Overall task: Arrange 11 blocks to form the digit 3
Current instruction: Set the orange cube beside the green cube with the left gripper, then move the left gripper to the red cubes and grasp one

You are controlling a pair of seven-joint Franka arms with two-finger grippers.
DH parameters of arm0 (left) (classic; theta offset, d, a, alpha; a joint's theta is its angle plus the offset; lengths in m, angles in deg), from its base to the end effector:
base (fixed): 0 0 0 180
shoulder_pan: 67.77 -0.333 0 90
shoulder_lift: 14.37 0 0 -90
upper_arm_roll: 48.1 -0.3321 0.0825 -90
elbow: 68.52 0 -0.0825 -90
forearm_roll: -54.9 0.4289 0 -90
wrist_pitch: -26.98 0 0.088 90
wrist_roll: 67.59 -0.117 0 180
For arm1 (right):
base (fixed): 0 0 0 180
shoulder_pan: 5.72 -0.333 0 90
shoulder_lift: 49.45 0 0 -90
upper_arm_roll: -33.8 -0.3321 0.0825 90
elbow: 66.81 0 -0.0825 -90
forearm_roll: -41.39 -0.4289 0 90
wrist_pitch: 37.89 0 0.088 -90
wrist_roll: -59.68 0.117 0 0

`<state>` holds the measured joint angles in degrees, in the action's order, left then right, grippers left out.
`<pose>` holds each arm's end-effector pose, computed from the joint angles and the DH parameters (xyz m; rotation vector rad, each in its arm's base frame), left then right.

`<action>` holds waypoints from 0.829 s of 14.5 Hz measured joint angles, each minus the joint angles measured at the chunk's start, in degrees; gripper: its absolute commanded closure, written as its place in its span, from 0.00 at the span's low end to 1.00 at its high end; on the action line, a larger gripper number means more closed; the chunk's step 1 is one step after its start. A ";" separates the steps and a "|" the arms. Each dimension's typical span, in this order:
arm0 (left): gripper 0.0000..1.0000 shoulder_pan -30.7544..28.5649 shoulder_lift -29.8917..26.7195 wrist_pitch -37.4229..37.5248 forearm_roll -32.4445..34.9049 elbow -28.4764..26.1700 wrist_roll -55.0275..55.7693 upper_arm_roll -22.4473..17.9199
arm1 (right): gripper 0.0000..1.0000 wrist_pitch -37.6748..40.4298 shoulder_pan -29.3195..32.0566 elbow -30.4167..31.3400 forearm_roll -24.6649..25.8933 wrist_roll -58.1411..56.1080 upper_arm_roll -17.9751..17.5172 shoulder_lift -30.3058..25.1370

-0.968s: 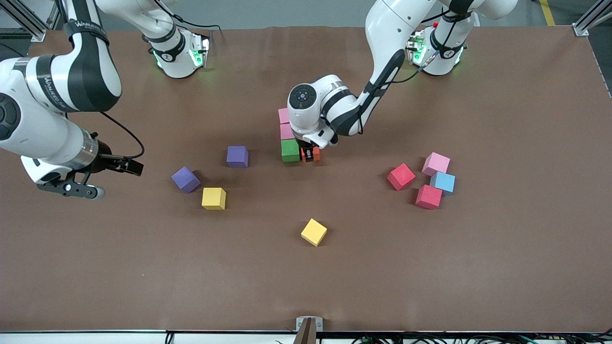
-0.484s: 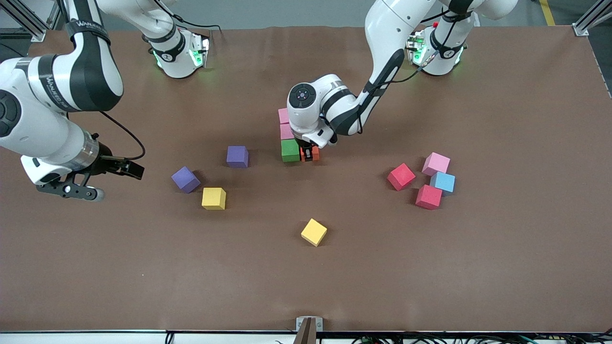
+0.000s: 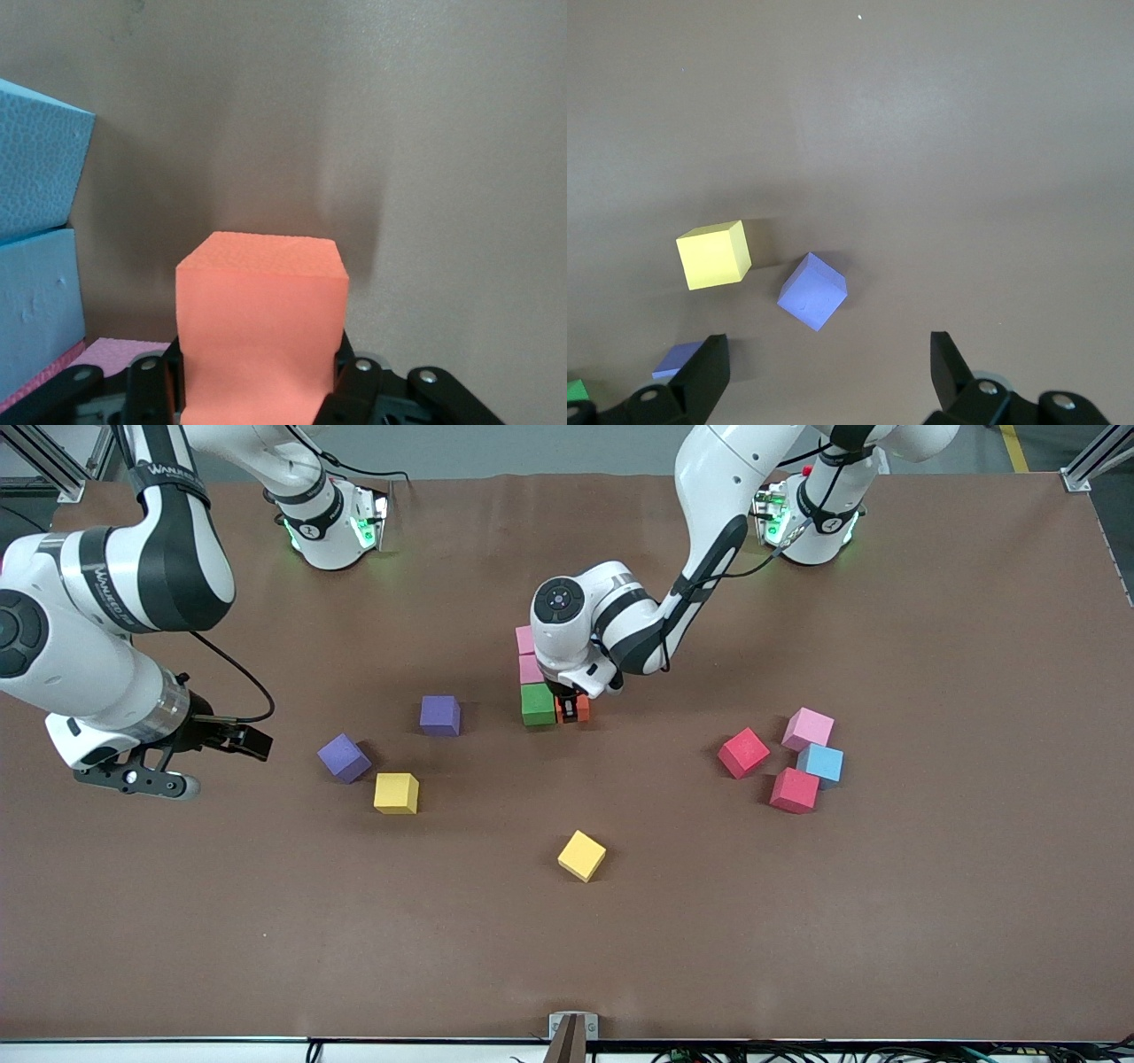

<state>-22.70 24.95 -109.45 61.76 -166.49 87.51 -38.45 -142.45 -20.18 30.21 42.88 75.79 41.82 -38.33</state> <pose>0.4210 -0.5760 0.1659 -2.0647 -2.3556 0.0355 0.6541 0.0768 0.4668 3.0681 -0.2455 -0.0760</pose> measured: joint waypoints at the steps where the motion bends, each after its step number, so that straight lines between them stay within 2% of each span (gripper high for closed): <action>1: 0.00 0.00 0.00 0.00 0.00 0.00 0.00 0.00 | 0.00 -0.17 -0.03 0.01 0.00 0.00 -0.01 0.02; 8: 0.00 -0.01 -0.18 0.40 0.00 -0.70 -0.01 0.31 | 0.00 -1.20 -0.28 -0.02 0.00 0.00 -0.21 0.02; 12: 0.00 -0.07 -1.91 3.79 0.00 -0.70 -0.01 0.31 | 0.00 -2.23 -0.67 -0.15 0.01 0.00 -0.34 0.02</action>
<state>-22.77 23.04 -105.66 61.76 -167.20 87.49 -38.14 -144.68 -20.84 30.06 42.89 75.79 41.48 -38.31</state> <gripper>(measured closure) 0.000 0.000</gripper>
